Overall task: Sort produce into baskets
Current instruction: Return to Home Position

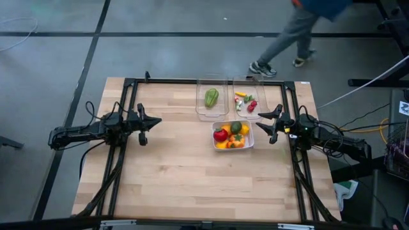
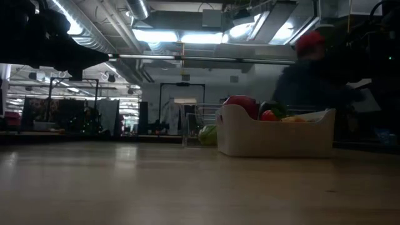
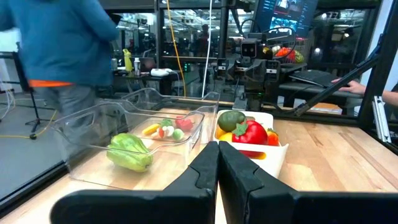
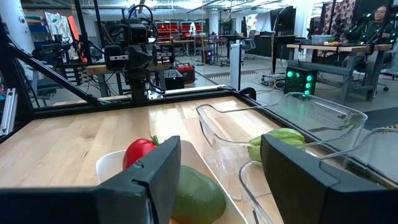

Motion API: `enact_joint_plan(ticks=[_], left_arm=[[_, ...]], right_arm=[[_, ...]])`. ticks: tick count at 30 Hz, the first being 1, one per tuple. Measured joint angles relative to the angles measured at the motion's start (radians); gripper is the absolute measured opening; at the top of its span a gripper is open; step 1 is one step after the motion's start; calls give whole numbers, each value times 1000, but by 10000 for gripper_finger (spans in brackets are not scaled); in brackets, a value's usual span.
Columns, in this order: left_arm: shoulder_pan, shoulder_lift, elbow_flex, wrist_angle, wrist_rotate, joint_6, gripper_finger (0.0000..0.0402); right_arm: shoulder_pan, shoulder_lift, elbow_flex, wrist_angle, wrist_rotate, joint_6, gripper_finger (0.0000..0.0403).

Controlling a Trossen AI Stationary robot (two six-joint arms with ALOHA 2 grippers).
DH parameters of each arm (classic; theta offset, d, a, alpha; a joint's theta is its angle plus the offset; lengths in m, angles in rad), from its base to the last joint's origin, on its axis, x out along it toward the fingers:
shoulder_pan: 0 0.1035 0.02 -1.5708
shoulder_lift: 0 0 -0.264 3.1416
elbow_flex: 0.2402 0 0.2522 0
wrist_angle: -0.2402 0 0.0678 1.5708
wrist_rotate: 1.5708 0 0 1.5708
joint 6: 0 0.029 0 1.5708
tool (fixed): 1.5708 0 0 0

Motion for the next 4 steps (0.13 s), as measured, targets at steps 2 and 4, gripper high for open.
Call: enact_joint_plan(ticks=[2,4], left_arm=[[0,0,0,0,0,0,5],[0,0,0,0,0,0,5]], right_arm=[[0,0,0,0,0,0,218],[0,0,0,0,0,0,218]])
